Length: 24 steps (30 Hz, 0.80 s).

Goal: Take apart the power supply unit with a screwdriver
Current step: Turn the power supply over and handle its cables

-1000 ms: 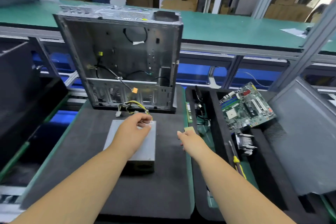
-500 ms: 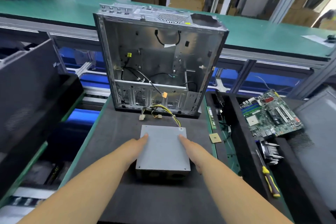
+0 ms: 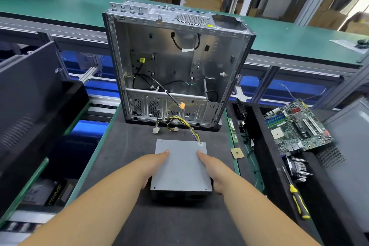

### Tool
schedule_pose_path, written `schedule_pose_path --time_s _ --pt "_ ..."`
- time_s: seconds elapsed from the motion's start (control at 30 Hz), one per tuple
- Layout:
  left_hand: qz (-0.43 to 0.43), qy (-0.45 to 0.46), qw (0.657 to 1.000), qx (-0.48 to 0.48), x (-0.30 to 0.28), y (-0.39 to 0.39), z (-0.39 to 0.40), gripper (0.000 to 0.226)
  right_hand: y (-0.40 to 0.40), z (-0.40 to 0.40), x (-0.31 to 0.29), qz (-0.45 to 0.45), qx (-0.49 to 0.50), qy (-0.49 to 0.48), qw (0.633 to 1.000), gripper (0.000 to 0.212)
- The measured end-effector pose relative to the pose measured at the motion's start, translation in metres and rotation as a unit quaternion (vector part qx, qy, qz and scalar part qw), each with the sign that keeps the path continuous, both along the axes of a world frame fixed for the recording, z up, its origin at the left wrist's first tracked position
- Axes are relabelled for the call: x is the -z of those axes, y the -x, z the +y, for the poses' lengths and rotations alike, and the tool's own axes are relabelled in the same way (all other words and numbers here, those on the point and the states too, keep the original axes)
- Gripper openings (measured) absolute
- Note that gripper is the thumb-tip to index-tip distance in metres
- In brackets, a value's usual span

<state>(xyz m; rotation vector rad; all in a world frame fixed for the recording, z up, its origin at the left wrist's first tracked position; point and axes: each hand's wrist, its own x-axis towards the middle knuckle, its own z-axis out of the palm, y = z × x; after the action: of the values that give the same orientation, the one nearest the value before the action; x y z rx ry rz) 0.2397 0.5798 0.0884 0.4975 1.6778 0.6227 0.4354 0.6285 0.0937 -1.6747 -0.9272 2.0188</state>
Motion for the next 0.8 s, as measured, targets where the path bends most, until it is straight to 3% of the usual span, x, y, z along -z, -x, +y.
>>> schedule_pose_path --time_s 0.8 --pt "0.024 -0.004 1.000 -0.011 -0.008 -0.002 0.001 0.064 0.002 -0.001 -0.009 -0.010 0.034 -0.004 0.999 0.034"
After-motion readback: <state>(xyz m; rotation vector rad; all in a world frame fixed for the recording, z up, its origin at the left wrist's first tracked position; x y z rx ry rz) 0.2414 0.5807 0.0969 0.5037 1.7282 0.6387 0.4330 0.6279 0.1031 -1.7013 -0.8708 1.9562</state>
